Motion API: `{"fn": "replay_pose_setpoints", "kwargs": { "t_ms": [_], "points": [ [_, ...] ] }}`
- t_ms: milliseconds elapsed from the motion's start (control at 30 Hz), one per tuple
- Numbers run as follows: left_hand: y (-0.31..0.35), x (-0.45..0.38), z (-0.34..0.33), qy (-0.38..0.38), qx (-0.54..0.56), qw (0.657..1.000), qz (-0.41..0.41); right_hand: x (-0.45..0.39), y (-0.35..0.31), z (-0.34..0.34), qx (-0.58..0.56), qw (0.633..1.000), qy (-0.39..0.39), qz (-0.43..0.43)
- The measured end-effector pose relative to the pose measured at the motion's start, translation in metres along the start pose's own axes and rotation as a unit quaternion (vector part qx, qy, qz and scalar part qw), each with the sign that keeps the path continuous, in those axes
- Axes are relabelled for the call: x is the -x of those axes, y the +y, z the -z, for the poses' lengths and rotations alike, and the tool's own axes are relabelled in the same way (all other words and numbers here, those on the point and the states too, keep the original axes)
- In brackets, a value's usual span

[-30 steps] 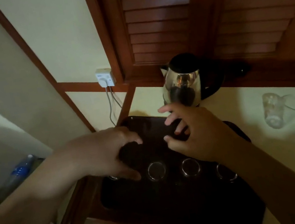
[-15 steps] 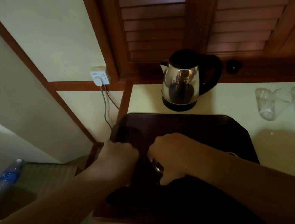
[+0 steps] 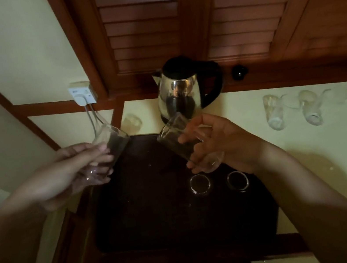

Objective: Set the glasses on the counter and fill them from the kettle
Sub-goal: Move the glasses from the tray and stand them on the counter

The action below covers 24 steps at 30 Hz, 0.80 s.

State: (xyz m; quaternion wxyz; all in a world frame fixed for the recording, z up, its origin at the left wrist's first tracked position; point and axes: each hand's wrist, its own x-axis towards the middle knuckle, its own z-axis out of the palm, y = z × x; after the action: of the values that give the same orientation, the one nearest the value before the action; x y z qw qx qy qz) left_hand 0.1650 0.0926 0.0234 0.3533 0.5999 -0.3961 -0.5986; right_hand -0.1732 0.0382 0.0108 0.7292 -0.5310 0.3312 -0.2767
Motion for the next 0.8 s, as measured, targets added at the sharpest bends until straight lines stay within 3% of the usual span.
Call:
{"fn": "replay_pose_setpoints", "kwargs": {
  "t_ms": [100,267,400,533,667,800],
  "points": [
    [0.005,-0.003,-0.031,-0.085,0.116,0.989,-0.024,0.014,0.003,0.01,-0.035,0.998,-0.02,0.038],
    [0.024,-0.001,-0.118,-0.136,0.124,0.972,-0.144,0.045,-0.004,0.039,0.024,0.993,0.032,0.108],
    [0.036,-0.006,-0.202,-0.091,0.116,0.964,-0.222,0.088,-0.016,0.077,0.049,0.976,0.093,0.19],
    [0.037,-0.017,-0.286,-0.066,0.116,0.962,-0.24,0.14,-0.022,0.129,0.119,0.948,0.166,0.242],
    [0.014,-0.039,-0.361,-0.035,0.058,0.958,-0.28,0.188,-0.013,0.182,0.143,0.939,0.204,0.238],
    [-0.02,-0.06,-0.41,-0.044,-0.039,0.953,-0.298,0.214,0.017,0.232,0.267,0.904,0.271,0.198]
  ]
}}
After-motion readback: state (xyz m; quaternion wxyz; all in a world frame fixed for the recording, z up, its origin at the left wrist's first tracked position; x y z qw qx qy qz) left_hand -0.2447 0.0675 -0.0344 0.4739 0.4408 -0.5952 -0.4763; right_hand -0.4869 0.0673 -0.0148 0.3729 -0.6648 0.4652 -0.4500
